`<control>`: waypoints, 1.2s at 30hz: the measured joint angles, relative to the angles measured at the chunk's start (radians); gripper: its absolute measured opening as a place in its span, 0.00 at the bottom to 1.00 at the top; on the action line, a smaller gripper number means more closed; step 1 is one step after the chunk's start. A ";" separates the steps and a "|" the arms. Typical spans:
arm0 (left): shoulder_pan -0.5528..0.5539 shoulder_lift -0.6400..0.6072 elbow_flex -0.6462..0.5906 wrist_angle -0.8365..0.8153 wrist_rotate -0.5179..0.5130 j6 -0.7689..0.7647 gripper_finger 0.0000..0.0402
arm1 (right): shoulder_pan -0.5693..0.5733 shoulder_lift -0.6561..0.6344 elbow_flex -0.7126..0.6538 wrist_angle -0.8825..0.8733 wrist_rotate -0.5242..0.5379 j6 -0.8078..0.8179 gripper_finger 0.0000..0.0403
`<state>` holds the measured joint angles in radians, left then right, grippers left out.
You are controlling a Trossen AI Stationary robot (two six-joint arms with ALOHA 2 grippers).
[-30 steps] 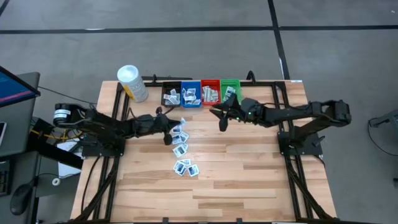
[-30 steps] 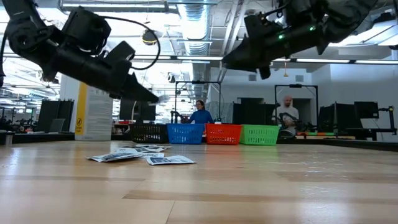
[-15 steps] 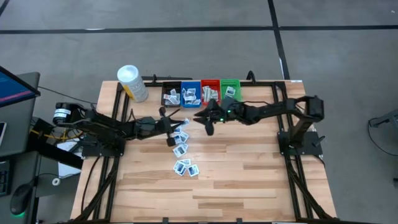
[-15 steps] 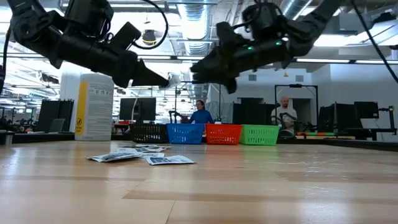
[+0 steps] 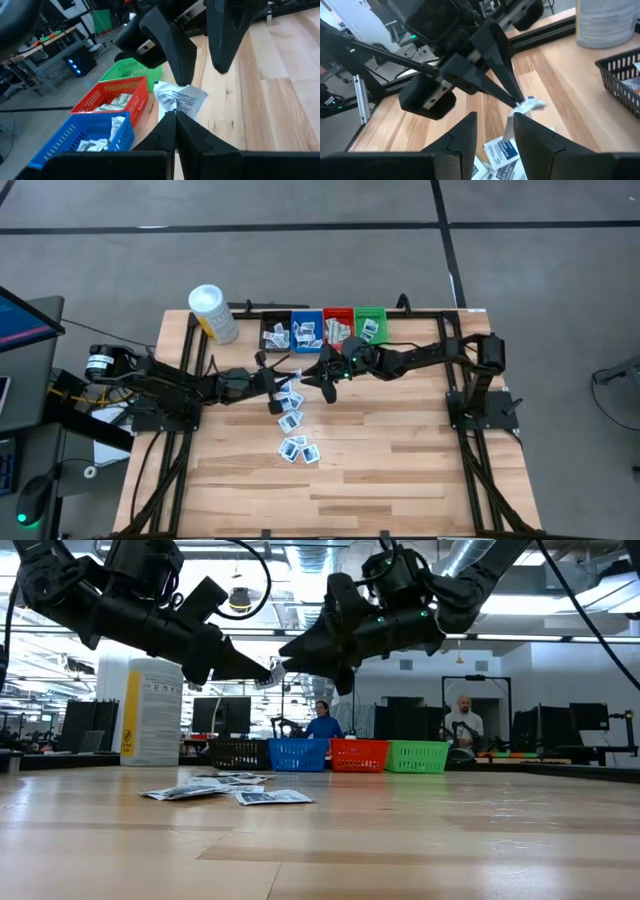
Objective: Pick & Place First Aid Supplies
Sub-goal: Put the blue alcohol pad into the green bin
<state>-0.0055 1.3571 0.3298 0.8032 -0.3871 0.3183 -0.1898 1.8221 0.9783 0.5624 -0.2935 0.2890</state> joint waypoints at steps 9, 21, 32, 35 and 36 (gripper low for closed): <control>0.000 0.000 0.000 0.007 -0.006 0.000 0.02 | 0.000 0.000 0.000 -0.034 0.005 0.000 0.30; -0.017 -0.001 0.008 0.029 -0.006 -0.011 0.02 | -0.001 0.000 0.000 -0.033 0.079 0.000 0.30; -0.021 -0.001 0.023 0.029 -0.006 -0.012 0.02 | -0.001 0.000 -0.001 -0.065 0.112 -0.039 0.10; -0.021 -0.001 0.023 0.029 -0.006 -0.011 0.02 | 0.000 0.000 -0.001 -0.064 0.112 -0.060 0.03; -0.021 -0.001 0.023 0.029 -0.006 -0.011 0.02 | 0.000 0.000 0.000 -0.066 0.112 -0.060 0.02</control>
<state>-0.0269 1.3563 0.3527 0.8318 -0.3927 0.3069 -0.1898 1.8221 0.9788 0.4964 -0.1814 0.2290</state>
